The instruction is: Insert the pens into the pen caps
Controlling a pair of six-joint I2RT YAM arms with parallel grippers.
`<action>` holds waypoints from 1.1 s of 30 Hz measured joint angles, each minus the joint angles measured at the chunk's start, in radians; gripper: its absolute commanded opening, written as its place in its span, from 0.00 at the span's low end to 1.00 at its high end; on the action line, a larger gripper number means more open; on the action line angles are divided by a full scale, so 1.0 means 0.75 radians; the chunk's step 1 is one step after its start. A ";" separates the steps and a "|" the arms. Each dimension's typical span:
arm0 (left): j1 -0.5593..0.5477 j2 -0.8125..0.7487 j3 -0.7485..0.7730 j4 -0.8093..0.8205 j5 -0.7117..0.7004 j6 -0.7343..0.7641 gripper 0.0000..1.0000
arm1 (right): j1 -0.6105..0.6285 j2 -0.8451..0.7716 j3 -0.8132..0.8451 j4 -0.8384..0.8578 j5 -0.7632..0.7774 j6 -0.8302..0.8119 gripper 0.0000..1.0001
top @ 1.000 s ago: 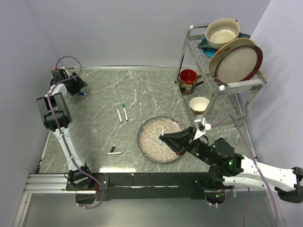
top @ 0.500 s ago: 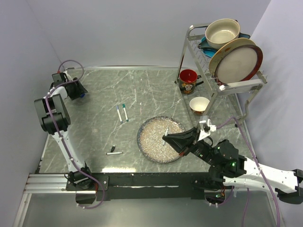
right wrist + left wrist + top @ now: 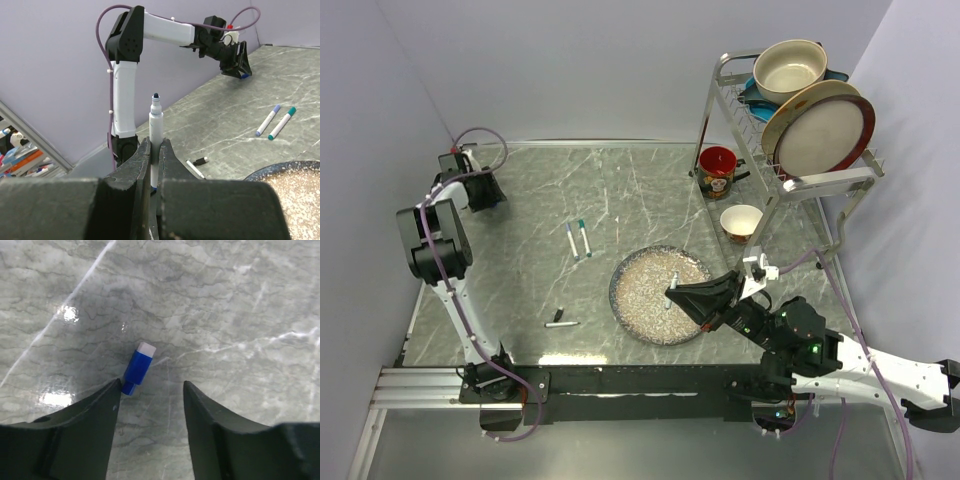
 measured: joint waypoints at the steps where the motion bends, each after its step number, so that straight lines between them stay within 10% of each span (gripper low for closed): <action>1: -0.008 -0.002 0.000 0.000 -0.023 0.007 0.54 | 0.000 -0.001 0.000 0.001 0.000 0.000 0.00; 23: -0.171 0.070 0.121 -0.054 -0.453 0.291 0.51 | 0.000 0.006 0.000 -0.001 -0.001 0.000 0.00; 33: -0.172 0.101 0.166 -0.057 -0.475 0.302 0.24 | 0.000 0.008 0.000 -0.001 -0.006 0.000 0.00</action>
